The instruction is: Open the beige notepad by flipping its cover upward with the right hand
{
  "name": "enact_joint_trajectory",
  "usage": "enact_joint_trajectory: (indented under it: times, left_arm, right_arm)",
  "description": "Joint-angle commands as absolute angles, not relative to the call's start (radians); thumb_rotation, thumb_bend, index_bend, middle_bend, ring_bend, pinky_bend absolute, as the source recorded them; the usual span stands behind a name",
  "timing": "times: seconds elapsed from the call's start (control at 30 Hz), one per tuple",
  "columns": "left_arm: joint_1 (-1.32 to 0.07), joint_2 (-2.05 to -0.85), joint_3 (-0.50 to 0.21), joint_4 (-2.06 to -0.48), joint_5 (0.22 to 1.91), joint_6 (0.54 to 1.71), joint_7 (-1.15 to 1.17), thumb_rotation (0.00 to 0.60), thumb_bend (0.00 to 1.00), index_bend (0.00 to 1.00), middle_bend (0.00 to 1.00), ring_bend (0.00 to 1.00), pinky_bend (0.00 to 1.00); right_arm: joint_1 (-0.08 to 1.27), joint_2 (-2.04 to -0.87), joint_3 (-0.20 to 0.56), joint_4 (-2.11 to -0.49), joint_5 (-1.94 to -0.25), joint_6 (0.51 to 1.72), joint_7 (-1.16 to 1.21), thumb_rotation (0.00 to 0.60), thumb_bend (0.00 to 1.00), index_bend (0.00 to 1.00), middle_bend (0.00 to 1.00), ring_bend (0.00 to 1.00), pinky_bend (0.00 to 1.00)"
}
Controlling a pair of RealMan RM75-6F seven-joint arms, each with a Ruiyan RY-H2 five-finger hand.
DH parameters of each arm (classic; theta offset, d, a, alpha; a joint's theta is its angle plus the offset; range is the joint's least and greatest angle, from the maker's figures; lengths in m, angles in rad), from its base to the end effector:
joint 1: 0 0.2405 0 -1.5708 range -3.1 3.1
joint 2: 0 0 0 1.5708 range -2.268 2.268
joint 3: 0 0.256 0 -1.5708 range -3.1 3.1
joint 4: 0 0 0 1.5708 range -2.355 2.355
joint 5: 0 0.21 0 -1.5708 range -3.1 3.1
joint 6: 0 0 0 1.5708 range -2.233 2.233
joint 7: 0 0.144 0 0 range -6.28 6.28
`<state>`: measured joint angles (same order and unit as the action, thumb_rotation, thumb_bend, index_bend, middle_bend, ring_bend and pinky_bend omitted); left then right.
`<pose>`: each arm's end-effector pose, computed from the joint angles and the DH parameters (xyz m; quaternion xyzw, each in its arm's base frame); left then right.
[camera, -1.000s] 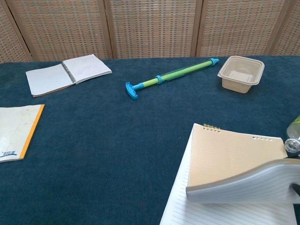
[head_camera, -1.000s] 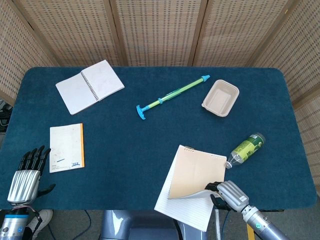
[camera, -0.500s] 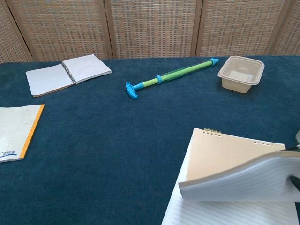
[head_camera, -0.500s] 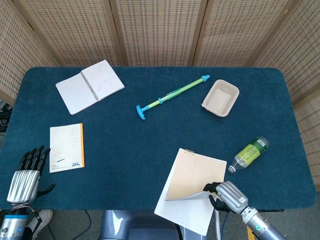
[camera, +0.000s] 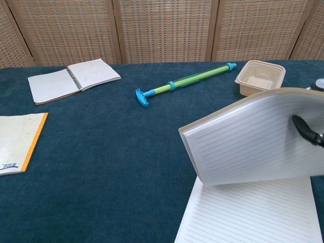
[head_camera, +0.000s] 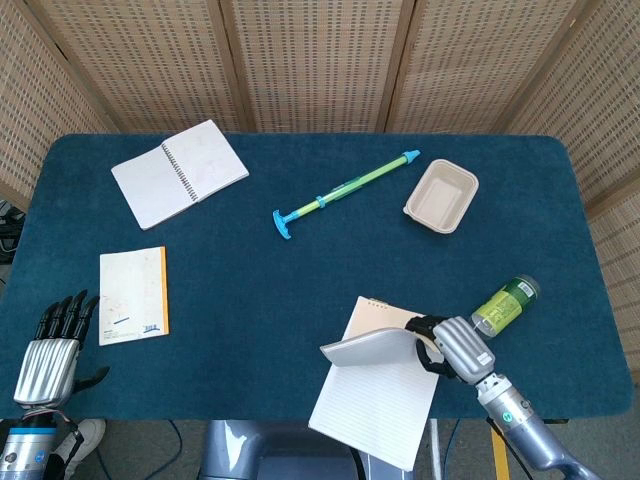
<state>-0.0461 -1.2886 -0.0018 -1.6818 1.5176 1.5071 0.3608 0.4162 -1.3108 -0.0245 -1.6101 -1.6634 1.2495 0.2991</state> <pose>-0.2837 0.1571 0.0974 -0.6266 -0.3653 -0.3368 0.6005 -0.2145 -0.2367 0.0511 0.6757 -0.4672 0.4896 0.2924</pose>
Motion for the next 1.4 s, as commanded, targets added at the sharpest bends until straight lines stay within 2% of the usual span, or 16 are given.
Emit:
enact_joint_trajectory:
  times: [0.03, 0.3, 0.8, 0.97, 1.07, 1.4]
  left_arm:
    - [-0.047, -1.291, -0.002, -1.679, 1.518, 1.506, 0.358, 0.600, 0.02, 0.00, 0.00, 0.00, 0.05]
    - [-0.052, -1.302, -0.004, -1.663, 1.516, 1.499, 0.351, 0.600, 0.02, 0.00, 0.00, 0.00, 0.05]
    - [-0.049, -1.305, -0.010, -1.661, 1.511, 1.513, 0.355, 0.600, 0.02, 0.00, 0.00, 0.00, 0.05]
    - [-0.050, -1.301, -0.015, -1.663, 1.506, 1.515, 0.351, 0.600, 0.02, 0.00, 0.00, 0.00, 0.05]
    - [-0.050, -1.296, -0.020, -1.664, 1.490, 1.509, 0.346, 0.600, 0.02, 0.00, 0.00, 0.00, 0.05]
    - [-0.056, -1.294, -0.031, -1.658, 1.470, 1.499, 0.338, 0.600, 0.02, 0.00, 0.00, 0.00, 0.05]
  right_arm:
    - [0.453, -1.314, 0.051, -1.623, -1.581, 1.213, 0.292, 0.600, 0.86, 0.66, 0.53, 0.48, 0.60]
    - [0.525, -1.319, 0.181, -1.586, -1.421, 1.131, 0.277, 0.600, 0.86, 0.66, 0.53, 0.48, 0.60]
    - [0.645, -1.403, 0.332, -1.414, -1.218, 1.025, 0.227, 0.600, 0.86, 0.66, 0.53, 0.48, 0.60]
    - [0.701, -1.430, 0.366, -1.329, -1.178, 0.979, 0.197, 0.600, 0.86, 0.66, 0.53, 0.48, 0.60]
    - [0.756, -1.469, 0.391, -1.219, -1.141, 0.936, 0.167, 0.600, 0.86, 0.66, 0.53, 0.48, 0.60]
    - [0.838, -1.575, 0.400, -0.974, -1.080, 0.847, 0.143, 0.600, 0.84, 0.67, 0.53, 0.48, 0.60]
